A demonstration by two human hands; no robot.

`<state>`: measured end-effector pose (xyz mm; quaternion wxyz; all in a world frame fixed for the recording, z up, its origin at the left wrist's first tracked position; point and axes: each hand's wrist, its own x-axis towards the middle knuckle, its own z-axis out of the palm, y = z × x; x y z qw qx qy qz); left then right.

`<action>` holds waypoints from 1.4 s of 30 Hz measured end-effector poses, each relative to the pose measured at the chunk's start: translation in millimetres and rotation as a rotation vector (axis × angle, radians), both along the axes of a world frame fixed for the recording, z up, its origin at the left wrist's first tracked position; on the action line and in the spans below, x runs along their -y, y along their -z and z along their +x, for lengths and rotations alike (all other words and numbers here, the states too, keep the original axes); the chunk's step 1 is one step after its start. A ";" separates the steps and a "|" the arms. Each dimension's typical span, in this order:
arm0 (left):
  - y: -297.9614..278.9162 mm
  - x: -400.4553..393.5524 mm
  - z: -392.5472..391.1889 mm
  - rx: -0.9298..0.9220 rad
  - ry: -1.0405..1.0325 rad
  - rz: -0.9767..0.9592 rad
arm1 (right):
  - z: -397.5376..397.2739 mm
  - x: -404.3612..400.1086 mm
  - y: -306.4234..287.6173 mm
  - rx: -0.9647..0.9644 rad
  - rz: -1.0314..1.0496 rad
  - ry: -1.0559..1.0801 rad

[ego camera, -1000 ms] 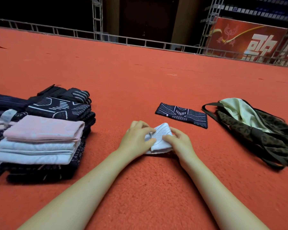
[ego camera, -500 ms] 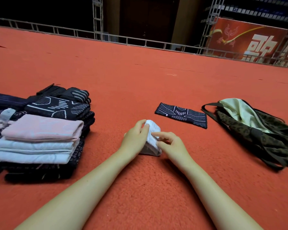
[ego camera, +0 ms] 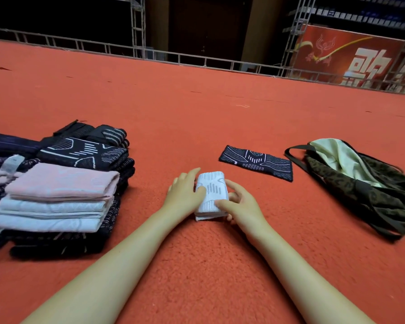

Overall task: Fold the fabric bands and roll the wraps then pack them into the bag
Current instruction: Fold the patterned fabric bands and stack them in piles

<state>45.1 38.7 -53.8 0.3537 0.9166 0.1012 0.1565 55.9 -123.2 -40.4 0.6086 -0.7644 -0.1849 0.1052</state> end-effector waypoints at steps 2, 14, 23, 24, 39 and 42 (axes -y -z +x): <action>-2.6 -1.7 1.4 0.108 0.035 -0.278 | -1.1 0.8 -1.8 0.000 0.063 0.011; -9.9 -5.3 -17.8 0.125 0.121 -0.279 | -0.4 1.3 5.4 0.266 -0.085 0.120; -55.9 -4.5 -100.4 0.204 0.083 -0.136 | -52.5 -18.0 -33.0 0.208 -0.120 0.024; -69.4 -13.6 -114.1 0.244 0.083 -0.111 | -59.9 -25.5 -43.7 0.244 -0.074 0.014; -147.8 -248.7 -246.5 0.236 -0.447 0.027 | -161.4 -284.3 -114.4 0.417 0.026 -0.242; -118.4 -264.5 -259.5 -0.087 -0.471 0.118 | -168.5 -302.8 -93.7 0.687 -0.377 -0.312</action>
